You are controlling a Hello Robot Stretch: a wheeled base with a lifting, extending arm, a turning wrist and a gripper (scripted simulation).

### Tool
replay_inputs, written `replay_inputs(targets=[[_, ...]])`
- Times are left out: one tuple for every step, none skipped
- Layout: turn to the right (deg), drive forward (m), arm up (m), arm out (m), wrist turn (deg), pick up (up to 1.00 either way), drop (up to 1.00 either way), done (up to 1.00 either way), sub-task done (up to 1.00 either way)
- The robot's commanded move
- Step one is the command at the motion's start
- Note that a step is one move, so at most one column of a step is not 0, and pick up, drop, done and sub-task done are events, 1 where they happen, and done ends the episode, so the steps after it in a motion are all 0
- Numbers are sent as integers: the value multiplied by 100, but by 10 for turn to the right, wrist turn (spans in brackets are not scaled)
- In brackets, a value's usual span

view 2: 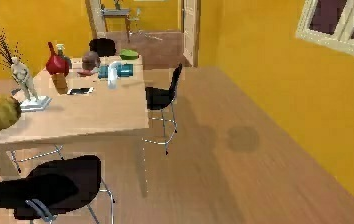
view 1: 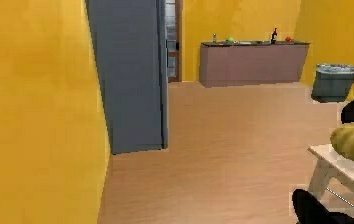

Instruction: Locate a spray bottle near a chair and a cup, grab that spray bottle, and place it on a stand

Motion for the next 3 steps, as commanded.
replay_inputs(targets=[[0, 80, 0, 0, 0, 0, 0, 0, 0], [-180, 0, 0, 0, 0, 0, 0, 0, 0], [0, 5, 0, 0, 0, 0, 0, 0, 0]])
